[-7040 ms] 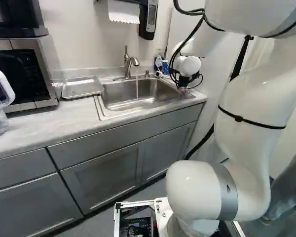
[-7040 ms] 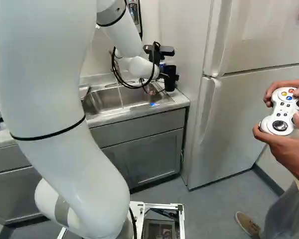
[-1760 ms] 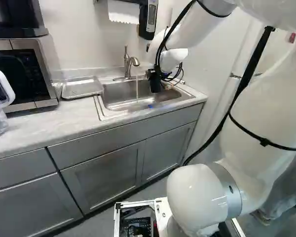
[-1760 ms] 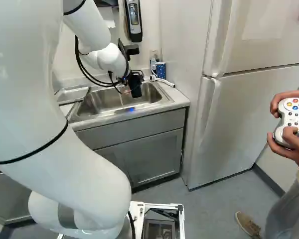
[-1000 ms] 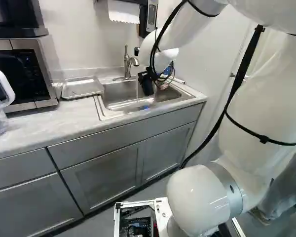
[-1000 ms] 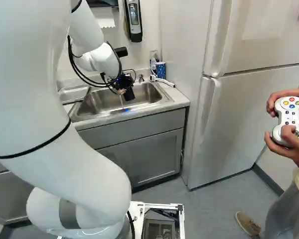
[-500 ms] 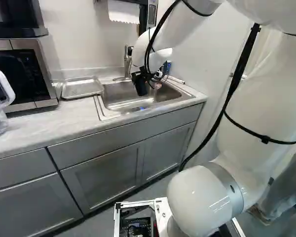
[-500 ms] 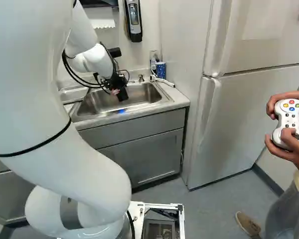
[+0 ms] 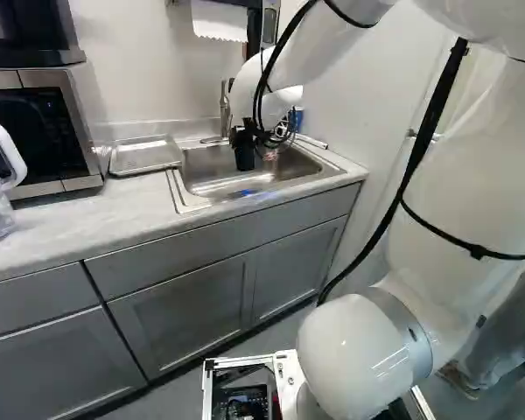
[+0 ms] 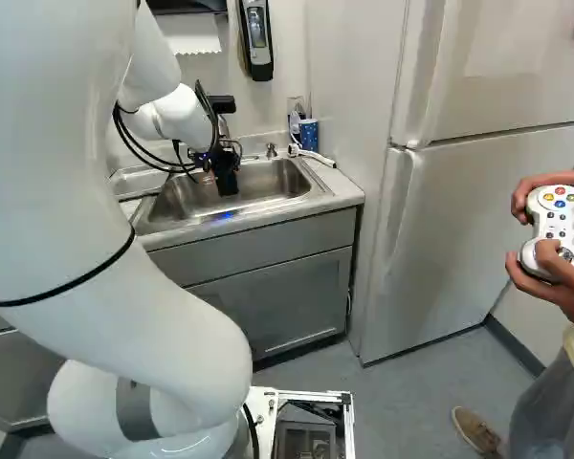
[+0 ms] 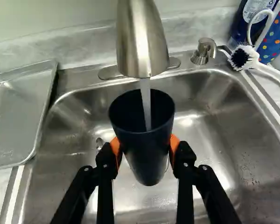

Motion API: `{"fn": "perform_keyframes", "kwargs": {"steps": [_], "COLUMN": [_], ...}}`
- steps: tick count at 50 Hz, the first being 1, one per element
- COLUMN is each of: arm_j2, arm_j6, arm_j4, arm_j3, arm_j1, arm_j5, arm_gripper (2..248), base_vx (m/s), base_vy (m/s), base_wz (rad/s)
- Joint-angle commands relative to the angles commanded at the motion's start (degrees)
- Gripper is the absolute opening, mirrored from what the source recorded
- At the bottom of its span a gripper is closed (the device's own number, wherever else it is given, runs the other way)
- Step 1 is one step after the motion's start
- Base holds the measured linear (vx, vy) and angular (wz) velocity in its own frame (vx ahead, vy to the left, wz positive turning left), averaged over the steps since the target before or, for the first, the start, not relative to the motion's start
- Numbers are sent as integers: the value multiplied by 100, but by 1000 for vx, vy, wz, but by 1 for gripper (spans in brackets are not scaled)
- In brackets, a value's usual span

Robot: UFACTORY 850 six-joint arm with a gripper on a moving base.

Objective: Rinse the cup and place it in the tray

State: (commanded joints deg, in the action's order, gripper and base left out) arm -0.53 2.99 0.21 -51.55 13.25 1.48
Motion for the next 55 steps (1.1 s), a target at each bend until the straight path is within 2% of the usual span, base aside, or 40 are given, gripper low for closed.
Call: {"fn": "perform_keyframes", "kwargs": {"steps": [55], "arm_j2": [0], "arm_j6": [0], "arm_j4": [0], "arm_j3": [0], "arm_j1": [0], "arm_j5": [0], "arm_gripper": [121], "base_vx": [0], "base_vy": [0], "base_wz": [0]}}
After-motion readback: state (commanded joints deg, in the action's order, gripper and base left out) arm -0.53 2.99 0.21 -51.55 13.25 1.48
